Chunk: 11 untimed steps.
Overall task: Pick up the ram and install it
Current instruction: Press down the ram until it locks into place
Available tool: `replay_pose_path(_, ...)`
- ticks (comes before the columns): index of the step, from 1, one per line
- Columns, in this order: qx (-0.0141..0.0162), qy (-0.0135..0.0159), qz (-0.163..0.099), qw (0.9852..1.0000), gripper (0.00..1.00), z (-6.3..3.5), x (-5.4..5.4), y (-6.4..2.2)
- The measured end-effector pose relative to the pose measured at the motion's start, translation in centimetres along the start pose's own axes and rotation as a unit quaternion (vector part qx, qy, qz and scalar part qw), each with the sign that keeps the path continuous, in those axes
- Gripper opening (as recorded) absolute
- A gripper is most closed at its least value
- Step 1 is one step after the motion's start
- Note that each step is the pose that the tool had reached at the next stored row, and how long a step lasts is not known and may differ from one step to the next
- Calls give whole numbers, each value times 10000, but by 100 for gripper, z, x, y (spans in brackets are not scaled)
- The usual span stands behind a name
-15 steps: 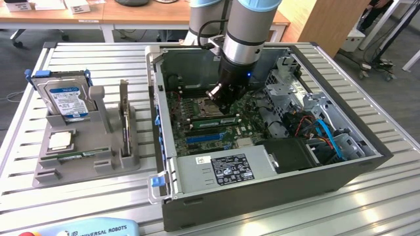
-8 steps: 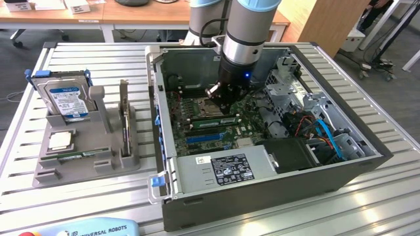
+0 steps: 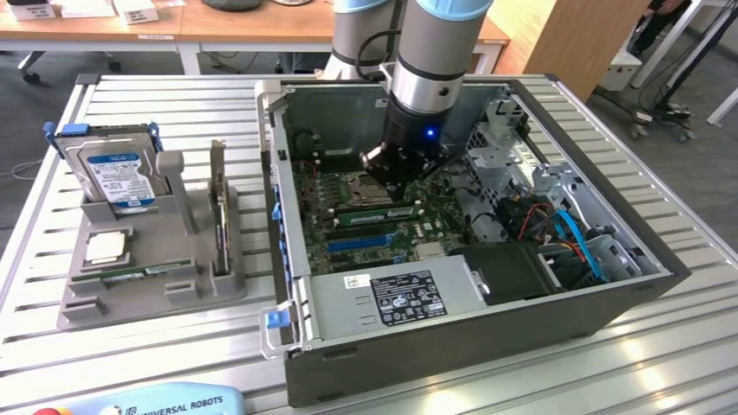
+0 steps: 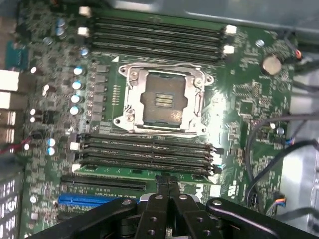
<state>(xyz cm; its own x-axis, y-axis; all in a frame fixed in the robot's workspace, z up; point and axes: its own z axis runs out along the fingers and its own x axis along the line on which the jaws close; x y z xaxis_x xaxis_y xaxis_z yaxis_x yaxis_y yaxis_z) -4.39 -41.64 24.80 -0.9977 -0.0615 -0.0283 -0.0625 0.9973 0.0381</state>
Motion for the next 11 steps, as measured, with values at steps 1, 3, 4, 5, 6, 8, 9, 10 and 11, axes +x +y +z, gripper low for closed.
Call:
replay_pose_path(1,2,-3,86,10000,10,0,0,0)
replay_pose_path(3,7,-10,256,9997,10,0,0,0)
replay_pose_path(4,9,-13,341,9994,10,0,0,0)
replay_pose_path(5,12,-16,426,9991,10,1,0,0)
replay_pose_path(6,15,-19,516,9987,10,1,0,0)
replay_pose_path(8,19,-26,687,9976,10,1,0,0)
replay_pose_path(9,22,-29,770,9970,10,1,0,0)
replay_pose_path(10,23,-31,828,9966,10,1,0,0)
replay_pose_path(11,24,-31,837,9965,10,1,0,0)
